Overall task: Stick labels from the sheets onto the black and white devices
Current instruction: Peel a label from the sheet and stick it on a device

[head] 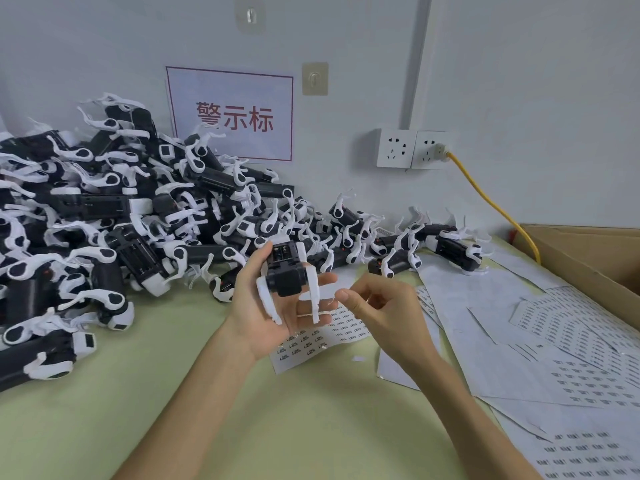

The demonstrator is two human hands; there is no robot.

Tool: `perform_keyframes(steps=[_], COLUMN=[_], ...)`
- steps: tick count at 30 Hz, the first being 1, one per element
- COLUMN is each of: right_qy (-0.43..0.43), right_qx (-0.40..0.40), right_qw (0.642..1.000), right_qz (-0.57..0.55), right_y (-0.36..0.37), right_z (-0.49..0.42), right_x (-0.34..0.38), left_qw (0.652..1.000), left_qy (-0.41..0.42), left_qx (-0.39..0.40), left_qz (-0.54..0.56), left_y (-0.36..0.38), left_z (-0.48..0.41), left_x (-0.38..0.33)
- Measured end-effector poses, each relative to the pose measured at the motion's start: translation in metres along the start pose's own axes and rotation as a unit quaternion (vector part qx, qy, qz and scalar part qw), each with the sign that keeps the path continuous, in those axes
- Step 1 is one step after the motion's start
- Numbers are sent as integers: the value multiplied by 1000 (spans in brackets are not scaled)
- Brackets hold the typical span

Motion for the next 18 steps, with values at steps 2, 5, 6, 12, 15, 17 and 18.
perform_keyframes(steps=[2,5,6,12,15,17,18], right_qy=[2,8,10,37,84,135,160], right_qx=[-1,-8,-12,-35,-21,-5,5], right_qw=[1000,1000,1000,998,995,984,976], right_qz=[-3,-8,-7,25,-41,-118,-147], right_y=[0,-1,-2,-7,-4,-2,1], right_z=[0,0,0,-1,-2,-1,-1], right_x=[0,1,0,-6,-12,-18,-21], left_qw=[1000,999,998,990,982,975,972], left_qy=[12,35,46,110,145,162,168], left_qx=[-4,-19,-30,-82,-118,-143,-149], left_qz=[7,12,12,19,-19,-60,-76], left_y=[-1,-3,-5,-7,-8,-8,-6], left_z=[-1,-2,-2,1,4,5,6], left_x=[-1,-5,-6,-15,-19,-21,-22])
Point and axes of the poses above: each hand's wrist, its own z-axis away from the middle knuckle, its own y-axis out of the palm, x = y × z, the point moved 9 cm from there along -z, towards the middle knuckle, and after that the axes turned 8 degrees about -z, right-handed, at the moved point
